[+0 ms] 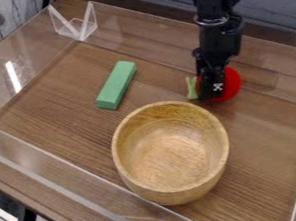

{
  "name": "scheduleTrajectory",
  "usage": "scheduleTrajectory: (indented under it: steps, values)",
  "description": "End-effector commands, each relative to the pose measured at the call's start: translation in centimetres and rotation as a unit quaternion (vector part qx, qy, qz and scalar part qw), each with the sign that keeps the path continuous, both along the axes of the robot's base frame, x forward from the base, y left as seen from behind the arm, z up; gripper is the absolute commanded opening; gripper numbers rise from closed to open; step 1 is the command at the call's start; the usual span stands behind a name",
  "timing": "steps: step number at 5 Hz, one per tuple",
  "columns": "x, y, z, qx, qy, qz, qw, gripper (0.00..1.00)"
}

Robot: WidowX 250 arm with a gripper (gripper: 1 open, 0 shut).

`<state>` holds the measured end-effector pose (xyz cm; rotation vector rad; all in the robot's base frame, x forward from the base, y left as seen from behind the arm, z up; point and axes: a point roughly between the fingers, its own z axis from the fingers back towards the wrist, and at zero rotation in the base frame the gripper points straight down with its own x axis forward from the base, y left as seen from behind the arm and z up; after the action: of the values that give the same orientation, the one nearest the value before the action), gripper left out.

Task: Move the red object to the right side of the table

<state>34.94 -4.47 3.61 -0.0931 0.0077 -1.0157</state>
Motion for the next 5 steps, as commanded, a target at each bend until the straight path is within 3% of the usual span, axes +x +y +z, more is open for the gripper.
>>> scheduleTrajectory:
  steps: [1, 2, 5]
  values:
    - [0.7, -0.8, 3.3, 0.01, -0.048, 0.0, 0.9988, 0.0]
    - [0.2, 0.3, 6.0, 0.033, -0.066, 0.035, 0.9967, 0.0]
    - [-2.8, -5.2, 4.3, 0.018, -0.078, 0.089, 0.9928, 0.0]
